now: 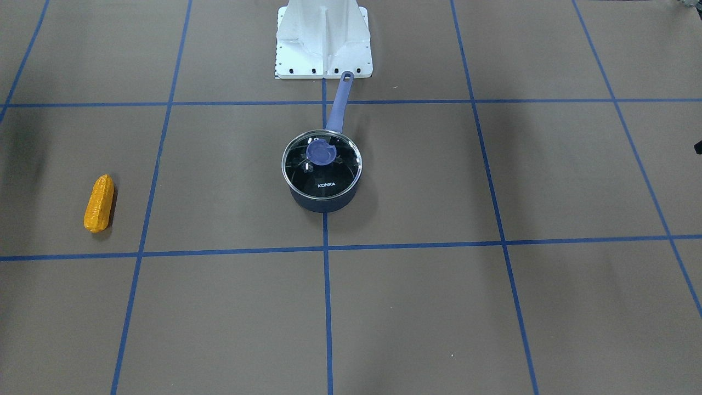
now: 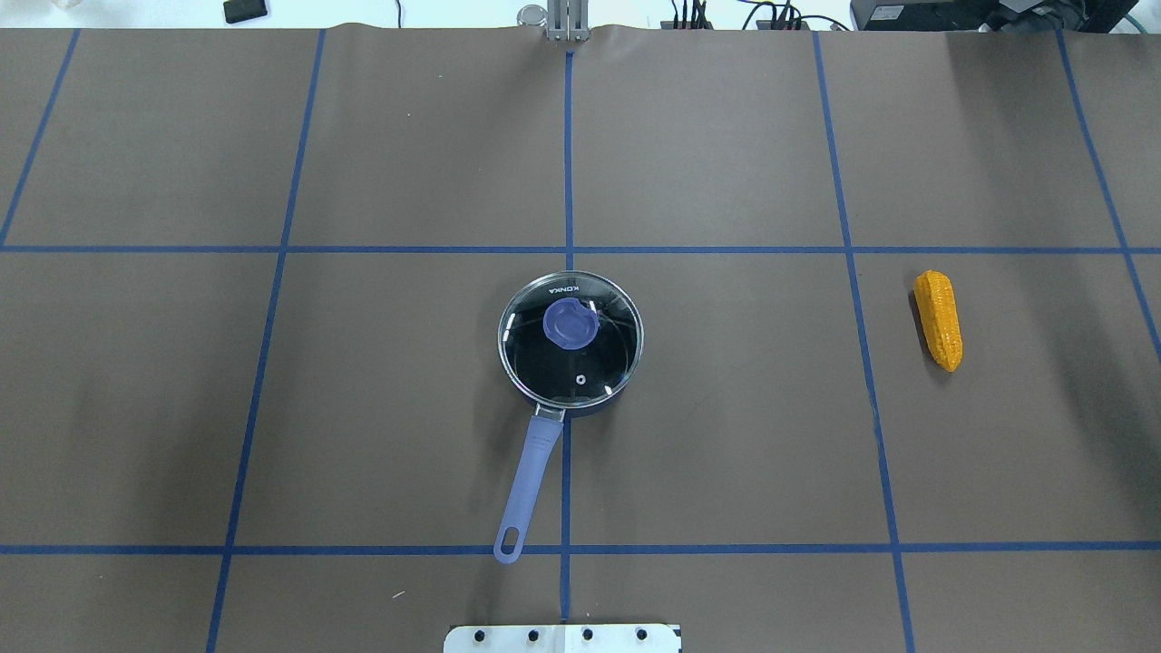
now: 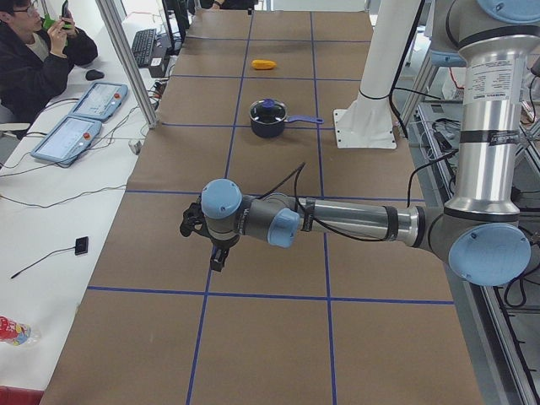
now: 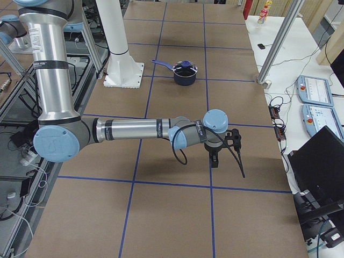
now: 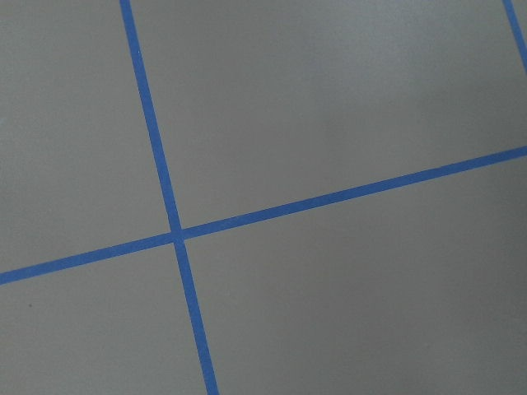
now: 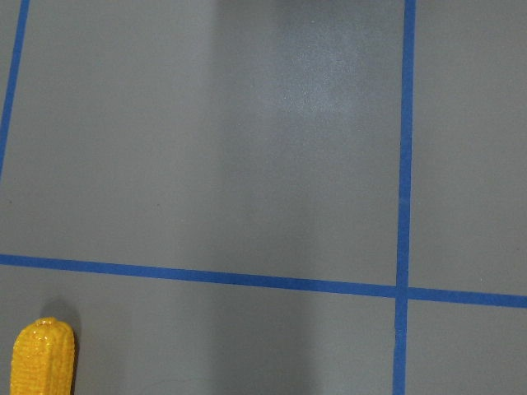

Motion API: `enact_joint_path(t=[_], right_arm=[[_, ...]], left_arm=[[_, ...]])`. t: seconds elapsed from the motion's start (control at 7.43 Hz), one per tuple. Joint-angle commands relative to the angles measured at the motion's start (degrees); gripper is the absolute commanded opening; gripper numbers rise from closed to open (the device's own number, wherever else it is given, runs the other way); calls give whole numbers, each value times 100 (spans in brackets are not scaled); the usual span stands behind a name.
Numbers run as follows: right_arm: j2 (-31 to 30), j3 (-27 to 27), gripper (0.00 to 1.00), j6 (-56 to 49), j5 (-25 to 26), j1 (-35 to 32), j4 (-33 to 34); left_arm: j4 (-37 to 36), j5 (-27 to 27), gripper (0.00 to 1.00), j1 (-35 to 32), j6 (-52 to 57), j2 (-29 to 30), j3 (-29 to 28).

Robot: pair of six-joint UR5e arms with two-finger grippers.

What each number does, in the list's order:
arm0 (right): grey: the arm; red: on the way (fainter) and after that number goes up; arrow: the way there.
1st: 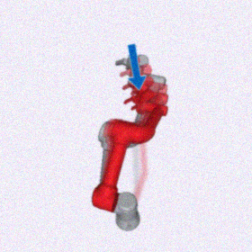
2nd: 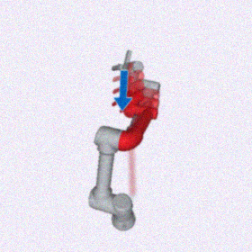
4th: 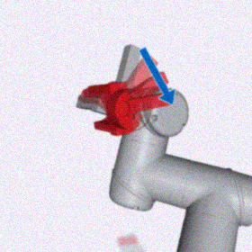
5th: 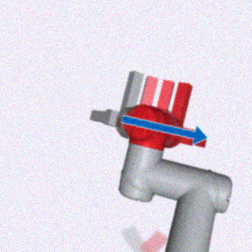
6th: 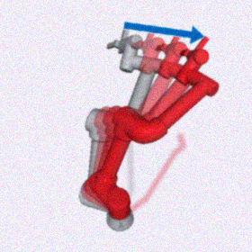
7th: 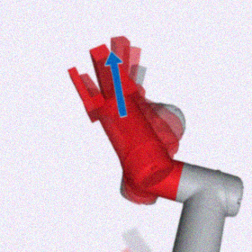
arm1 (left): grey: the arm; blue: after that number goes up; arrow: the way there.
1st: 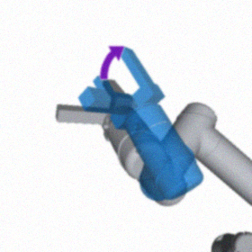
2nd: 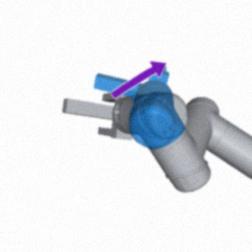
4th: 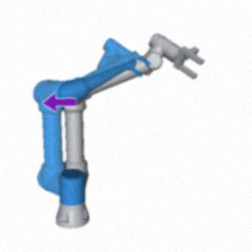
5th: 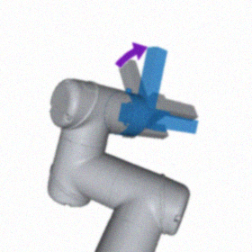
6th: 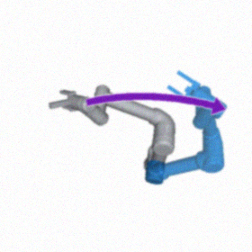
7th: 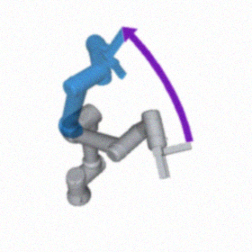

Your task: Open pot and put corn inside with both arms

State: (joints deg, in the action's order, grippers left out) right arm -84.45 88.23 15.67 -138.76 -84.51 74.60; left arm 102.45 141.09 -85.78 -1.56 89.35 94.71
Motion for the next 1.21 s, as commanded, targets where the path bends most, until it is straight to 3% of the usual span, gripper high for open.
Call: enact_joint_path(t=[0.0,0.13,0.27,0.54,0.67,0.81,0.94,1.08], right_arm=[[86,26,100,1177,-98,5,-94],[43,114,100,1428,-99,49,-504],[86,124,100,1570,-29,249,-647],[243,141,100,1667,418,924,-631],[392,141,100,2138,472,1189,-613],[516,159,100,2577,594,1409,-622],[526,316,100,2947,813,1742,-613],[578,395,100,3273,1033,2041,-622]], left_arm=[[3,-11,98,18,-892,116,264],[47,-11,98,87,-1882,405,545],[13,-81,98,654,-2762,503,1018],[-145,-895,98,2215,-4974,1334,1565],[-651,-1638,98,3111,-5934,2053,1637],[-1595,-2098,98,3668,-6301,2869,1690],[-2266,-2233,98,3996,-6609,3521,1699],[-2395,-2382,98,4304,-6882,3789,1639]])
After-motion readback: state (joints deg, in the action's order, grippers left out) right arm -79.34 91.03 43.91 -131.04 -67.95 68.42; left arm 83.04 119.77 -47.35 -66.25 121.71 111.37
